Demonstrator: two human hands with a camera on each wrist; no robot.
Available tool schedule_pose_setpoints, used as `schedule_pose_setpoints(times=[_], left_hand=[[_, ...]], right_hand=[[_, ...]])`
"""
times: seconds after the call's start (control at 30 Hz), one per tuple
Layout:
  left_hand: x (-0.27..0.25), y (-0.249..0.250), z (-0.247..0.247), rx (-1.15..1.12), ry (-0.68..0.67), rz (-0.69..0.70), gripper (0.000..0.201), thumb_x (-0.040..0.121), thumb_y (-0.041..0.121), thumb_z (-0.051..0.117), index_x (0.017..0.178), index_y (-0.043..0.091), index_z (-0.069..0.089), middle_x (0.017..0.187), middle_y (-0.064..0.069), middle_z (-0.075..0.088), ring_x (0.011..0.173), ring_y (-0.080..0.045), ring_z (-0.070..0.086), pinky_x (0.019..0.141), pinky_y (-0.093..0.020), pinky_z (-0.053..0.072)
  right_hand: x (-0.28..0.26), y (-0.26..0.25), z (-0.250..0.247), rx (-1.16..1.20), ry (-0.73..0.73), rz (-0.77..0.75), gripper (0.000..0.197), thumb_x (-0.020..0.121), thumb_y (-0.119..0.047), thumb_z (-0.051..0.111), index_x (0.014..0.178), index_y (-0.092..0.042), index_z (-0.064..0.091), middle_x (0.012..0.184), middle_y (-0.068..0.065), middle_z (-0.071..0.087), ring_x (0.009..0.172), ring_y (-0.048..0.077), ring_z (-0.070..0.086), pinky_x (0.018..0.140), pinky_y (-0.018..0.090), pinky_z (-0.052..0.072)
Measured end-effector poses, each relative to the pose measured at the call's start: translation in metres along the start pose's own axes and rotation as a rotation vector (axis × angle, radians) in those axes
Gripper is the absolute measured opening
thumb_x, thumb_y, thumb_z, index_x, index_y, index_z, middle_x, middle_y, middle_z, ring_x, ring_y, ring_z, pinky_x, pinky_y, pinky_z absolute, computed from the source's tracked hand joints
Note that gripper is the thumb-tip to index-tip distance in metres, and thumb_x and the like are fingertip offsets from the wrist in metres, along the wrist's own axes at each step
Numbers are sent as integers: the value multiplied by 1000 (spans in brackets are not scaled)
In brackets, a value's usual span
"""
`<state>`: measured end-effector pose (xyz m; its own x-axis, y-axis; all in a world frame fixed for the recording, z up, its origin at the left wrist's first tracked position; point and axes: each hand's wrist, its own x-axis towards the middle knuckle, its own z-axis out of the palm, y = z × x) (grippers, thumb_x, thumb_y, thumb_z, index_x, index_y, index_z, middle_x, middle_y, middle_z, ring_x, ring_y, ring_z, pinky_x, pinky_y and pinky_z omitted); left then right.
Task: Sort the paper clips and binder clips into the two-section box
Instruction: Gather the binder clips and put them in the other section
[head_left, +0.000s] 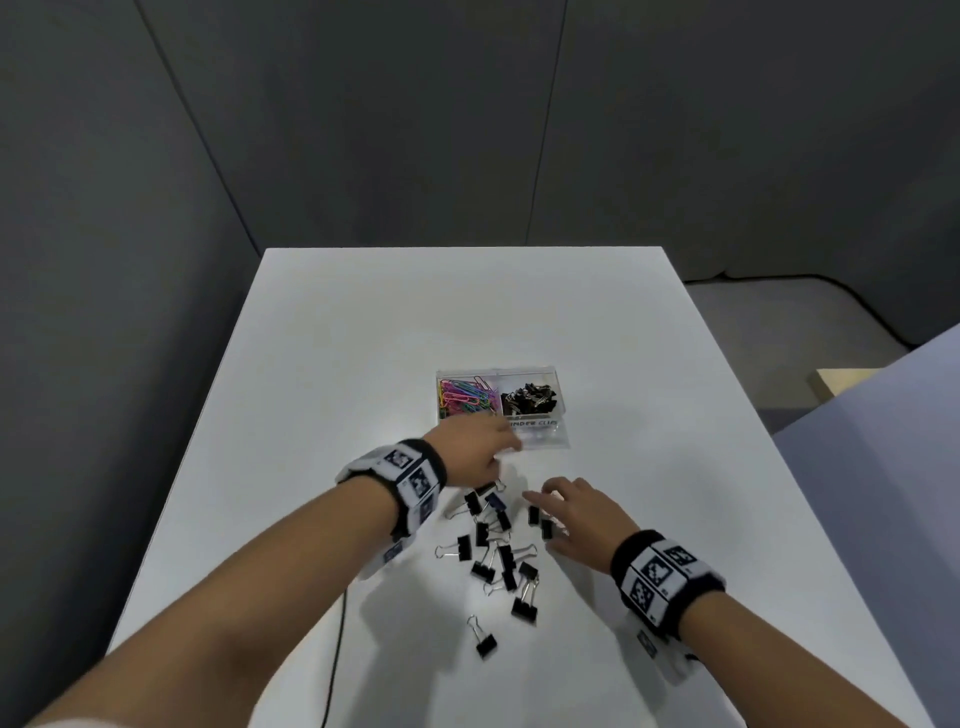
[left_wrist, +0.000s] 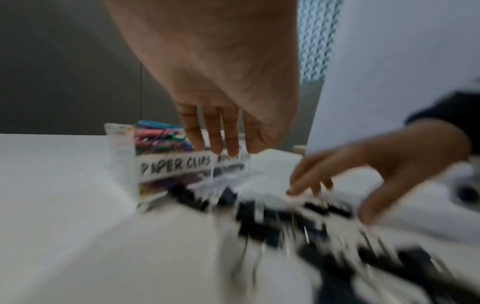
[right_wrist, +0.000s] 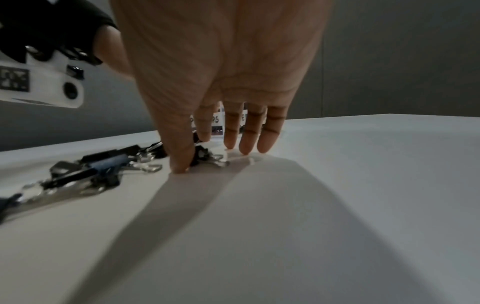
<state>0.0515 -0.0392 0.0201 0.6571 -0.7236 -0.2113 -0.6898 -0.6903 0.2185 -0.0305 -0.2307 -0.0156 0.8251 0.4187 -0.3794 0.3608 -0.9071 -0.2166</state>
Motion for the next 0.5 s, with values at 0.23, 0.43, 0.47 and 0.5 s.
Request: schedule_pose_setpoints(times=[0.23, 0.43, 0.47, 0.5], left_hand=[[-48, -4, 48, 104, -229, -160, 63, 92, 24, 47, 148, 27, 20, 158, -3, 16, 145, -28, 15, 109, -41, 35], [-59, 6, 54, 80, -96, -204, 53, 94, 17, 44, 145, 24, 30, 153, -8, 25, 137, -28, 29, 106, -38, 34], [-60, 6, 54, 79, -91, -233, 55, 93, 19, 45, 145, 25, 28, 154, -8, 21, 139, -28, 26, 108, -40, 31], [-61, 6, 54, 72, -95, -265, 57, 92, 21, 46, 146, 26, 26, 156, -8, 18, 141, -29, 22, 109, -43, 29]], right_hand=[[0, -14, 11, -31, 112, 12, 30, 95, -12, 38, 120, -15, 55, 121, 8, 53, 108, 26, 49, 77, 33, 46], [4, -12, 13, 148, 118, 139, 22, 91, -8, 45, 111, -10, 55, 112, 10, 55, 102, 29, 52, 82, 34, 45], [5, -13, 12, 165, 107, 155, 22, 91, -8, 45, 111, -9, 53, 112, 10, 54, 103, 28, 52, 83, 34, 44], [6, -13, 11, 168, 101, 164, 22, 91, -8, 44, 111, -8, 52, 112, 11, 55, 101, 28, 51, 82, 34, 43]])
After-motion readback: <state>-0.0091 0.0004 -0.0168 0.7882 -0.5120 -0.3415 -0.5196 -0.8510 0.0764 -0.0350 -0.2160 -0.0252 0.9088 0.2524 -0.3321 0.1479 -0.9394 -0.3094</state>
